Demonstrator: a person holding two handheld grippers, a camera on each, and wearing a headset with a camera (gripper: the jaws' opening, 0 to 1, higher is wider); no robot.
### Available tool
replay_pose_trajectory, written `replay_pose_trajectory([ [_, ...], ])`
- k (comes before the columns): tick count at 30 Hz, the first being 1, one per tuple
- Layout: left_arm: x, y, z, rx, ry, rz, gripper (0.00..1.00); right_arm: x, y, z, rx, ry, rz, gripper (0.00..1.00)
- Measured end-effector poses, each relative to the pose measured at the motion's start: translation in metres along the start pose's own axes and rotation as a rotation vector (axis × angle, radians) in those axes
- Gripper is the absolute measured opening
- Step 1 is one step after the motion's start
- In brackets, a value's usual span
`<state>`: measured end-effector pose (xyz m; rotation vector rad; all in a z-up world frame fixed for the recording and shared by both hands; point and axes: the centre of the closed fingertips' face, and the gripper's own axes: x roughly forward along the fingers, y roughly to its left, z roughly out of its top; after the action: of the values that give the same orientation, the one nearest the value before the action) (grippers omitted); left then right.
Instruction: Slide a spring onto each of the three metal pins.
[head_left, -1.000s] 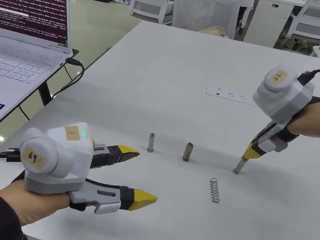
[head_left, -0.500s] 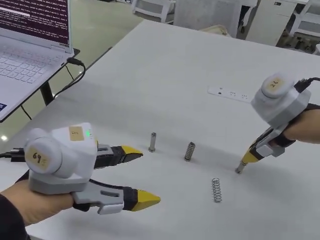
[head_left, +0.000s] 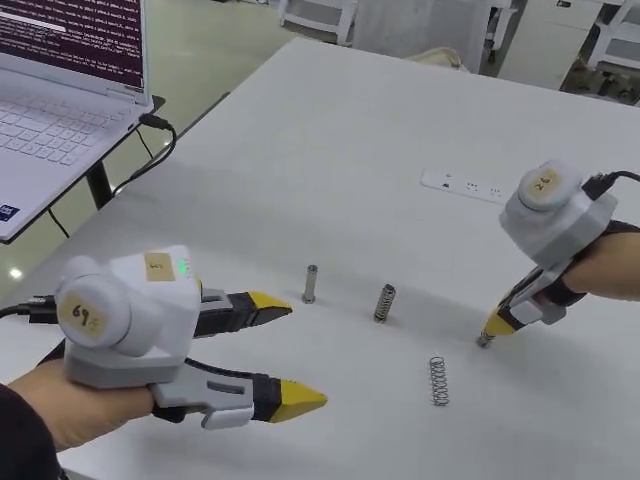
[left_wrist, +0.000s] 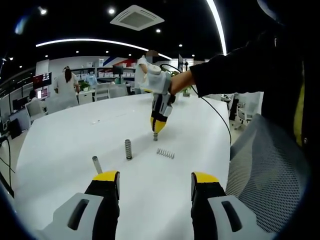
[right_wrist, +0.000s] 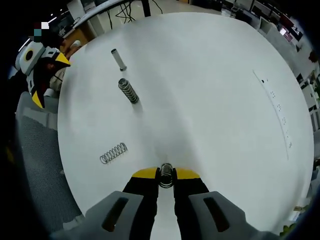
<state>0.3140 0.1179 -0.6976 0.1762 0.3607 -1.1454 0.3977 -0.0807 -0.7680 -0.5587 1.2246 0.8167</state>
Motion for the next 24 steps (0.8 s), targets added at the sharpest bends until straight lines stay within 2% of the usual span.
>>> replay_pose_trajectory([
  [24, -0.0001, -0.0012, -0.0048, -0.002, 0.009, -0.002, 0.52, 0.0094, 0.0023, -0.0028, 0.006, -0.022, -0.001, 0.09],
])
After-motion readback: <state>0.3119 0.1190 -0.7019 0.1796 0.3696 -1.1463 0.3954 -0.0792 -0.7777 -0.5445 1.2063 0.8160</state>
